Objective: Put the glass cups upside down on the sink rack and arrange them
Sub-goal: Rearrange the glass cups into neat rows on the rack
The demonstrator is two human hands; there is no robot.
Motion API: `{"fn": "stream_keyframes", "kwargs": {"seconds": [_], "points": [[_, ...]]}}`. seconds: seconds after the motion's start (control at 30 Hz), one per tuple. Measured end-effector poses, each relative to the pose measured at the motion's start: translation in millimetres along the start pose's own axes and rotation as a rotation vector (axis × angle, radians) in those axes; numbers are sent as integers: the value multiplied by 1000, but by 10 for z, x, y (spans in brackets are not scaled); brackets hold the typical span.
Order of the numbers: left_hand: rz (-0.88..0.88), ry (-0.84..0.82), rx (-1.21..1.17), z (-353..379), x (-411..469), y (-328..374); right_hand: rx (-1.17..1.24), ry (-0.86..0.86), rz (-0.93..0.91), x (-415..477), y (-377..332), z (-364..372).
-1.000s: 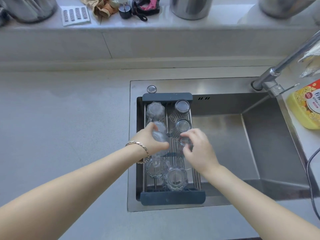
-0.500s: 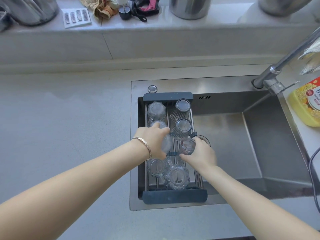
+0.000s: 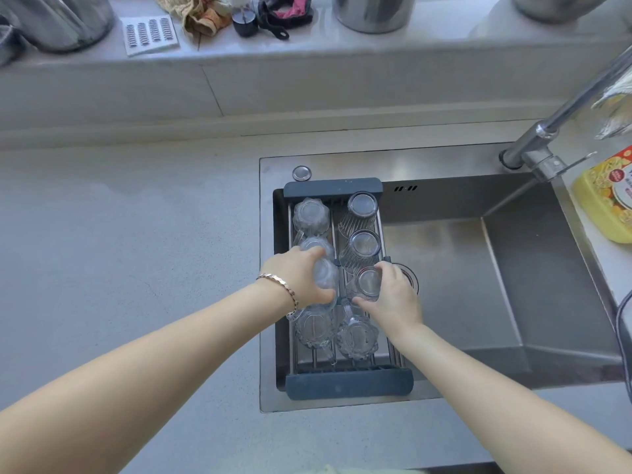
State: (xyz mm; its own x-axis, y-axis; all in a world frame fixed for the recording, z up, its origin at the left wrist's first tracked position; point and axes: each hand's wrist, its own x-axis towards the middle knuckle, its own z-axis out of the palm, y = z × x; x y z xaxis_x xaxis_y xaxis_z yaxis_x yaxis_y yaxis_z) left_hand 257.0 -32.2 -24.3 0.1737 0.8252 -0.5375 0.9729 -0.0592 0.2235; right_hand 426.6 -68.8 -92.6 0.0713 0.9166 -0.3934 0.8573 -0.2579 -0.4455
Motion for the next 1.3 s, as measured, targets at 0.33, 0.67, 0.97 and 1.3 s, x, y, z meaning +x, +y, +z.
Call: {"fn": "stream_keyframes", "kwargs": {"seconds": [0.33,0.67,0.97,1.3], "points": [[-19,46,-25,26,-7,-34,-250,-226,-113,-504,-132,-68],[8,83,19,-35,-162,-79,-468,-376,-262,-460,-17,58],[13,97,-15,-49,-202,-159,-597,-397,-431,-384,9,-123],[28,137,-17,-117,-211,-150,-737,-417,-801,-361,-26,-293]]}}
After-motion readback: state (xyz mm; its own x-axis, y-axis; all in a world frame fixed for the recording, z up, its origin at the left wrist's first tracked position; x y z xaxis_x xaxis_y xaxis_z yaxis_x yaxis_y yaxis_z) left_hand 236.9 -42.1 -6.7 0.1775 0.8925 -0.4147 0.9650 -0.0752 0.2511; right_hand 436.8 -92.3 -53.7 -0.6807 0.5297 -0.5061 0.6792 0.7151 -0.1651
